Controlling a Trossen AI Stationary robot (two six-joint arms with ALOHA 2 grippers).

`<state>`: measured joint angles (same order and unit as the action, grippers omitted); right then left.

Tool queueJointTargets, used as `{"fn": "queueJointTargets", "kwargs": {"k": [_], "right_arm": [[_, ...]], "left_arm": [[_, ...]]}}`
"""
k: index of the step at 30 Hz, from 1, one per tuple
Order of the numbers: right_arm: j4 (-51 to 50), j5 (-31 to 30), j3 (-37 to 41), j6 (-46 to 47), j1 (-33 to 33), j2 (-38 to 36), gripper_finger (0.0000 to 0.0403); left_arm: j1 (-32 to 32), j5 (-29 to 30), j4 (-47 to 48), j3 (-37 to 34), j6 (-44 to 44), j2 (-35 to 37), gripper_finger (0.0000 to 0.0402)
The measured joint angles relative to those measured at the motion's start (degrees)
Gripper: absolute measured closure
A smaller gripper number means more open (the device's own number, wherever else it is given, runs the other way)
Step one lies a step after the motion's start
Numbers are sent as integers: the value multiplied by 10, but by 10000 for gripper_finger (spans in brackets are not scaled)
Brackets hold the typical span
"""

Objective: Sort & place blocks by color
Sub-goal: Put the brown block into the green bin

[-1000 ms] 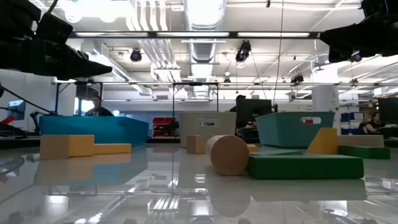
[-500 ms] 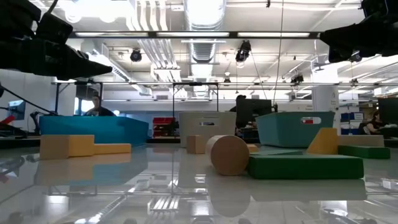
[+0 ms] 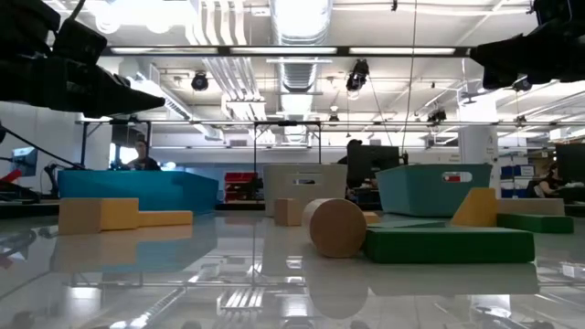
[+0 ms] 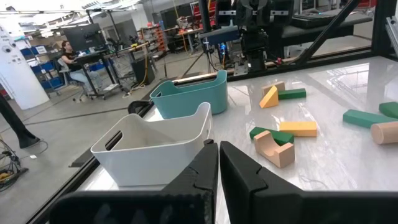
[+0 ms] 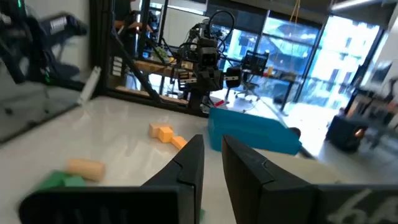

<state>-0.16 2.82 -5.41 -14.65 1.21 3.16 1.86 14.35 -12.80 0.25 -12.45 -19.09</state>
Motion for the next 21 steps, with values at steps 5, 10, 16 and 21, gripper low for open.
{"fn": "queueJointTargets", "kwargs": {"k": [5, 10, 16, 21], "right_arm": [[0, 1, 0, -32, 0, 0, 353], [0, 1, 0, 0, 0, 0, 353], [7, 1, 0, 125, 0, 0, 353], [6, 2, 0, 243, 0, 0, 353]], "left_arm": [[0, 0, 0, 0, 0, 0, 402], [0, 0, 0, 0, 0, 0, 402], [0, 0, 0, 0, 0, 0, 402], [0, 9, -2, 0, 0, 1, 402]]}}
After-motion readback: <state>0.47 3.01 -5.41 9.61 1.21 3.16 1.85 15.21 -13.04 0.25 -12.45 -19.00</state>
